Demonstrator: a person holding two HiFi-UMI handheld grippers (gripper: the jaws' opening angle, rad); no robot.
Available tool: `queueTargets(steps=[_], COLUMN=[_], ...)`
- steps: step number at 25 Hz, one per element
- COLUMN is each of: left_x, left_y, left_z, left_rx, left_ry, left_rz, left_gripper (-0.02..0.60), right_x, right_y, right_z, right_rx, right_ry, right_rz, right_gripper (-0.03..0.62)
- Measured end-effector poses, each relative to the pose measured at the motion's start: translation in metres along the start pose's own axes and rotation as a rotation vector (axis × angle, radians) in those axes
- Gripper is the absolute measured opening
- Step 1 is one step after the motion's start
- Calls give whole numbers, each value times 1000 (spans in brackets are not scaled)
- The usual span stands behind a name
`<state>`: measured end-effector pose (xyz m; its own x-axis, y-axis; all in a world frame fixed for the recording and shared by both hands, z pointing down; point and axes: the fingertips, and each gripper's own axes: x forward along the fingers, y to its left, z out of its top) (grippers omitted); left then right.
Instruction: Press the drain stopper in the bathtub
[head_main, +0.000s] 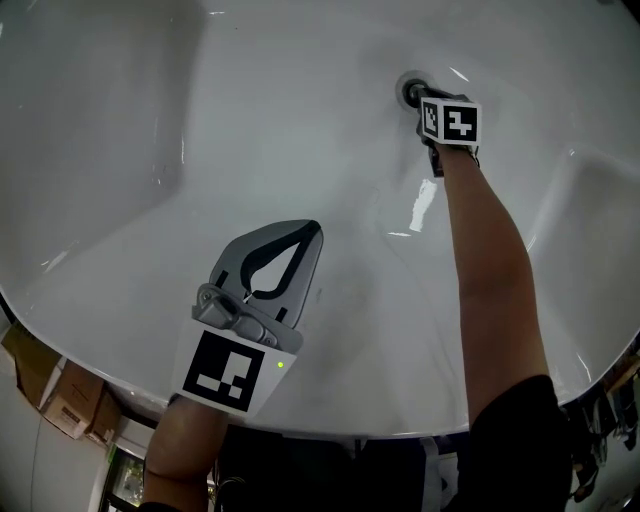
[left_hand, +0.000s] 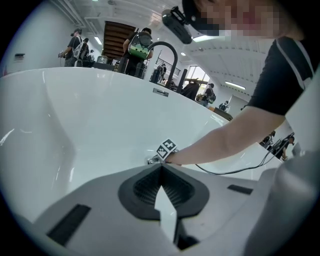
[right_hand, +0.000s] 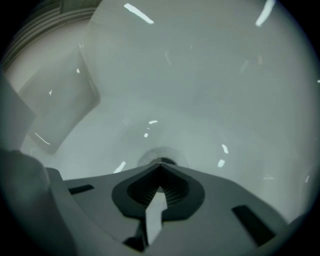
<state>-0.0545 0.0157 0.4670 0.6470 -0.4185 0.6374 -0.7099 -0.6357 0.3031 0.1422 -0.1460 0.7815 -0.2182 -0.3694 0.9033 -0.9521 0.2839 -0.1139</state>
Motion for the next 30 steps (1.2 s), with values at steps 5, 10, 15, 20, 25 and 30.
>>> queueTargets(steps=[5, 10, 15, 20, 25, 30], left_x=[-19, -54, -106, -146, -180, -207], left_y=[-5, -26, -53, -84, -114, -154], left_z=[6, 46, 101, 129, 161, 205], left_rx=[-2, 50, 71, 73, 78, 110], left_ry=[-3, -36, -92, -108, -139, -185], left_rz=[43, 2, -10, -50, -98, -172], left_gripper=[6, 6, 6, 6, 6, 6], right_x=[-100, -228, -350, -459, -556, -644], right_y=[24, 31, 53, 76, 102, 120], right_z=[13, 34, 44, 52, 58, 64], right_rx=[55, 84, 152, 226, 242, 248], right_ry=[-152, -279, -382, -498, -601, -731], right_rz=[110, 118, 134, 143, 160, 186], right_gripper=[11, 11, 11, 11, 11, 11])
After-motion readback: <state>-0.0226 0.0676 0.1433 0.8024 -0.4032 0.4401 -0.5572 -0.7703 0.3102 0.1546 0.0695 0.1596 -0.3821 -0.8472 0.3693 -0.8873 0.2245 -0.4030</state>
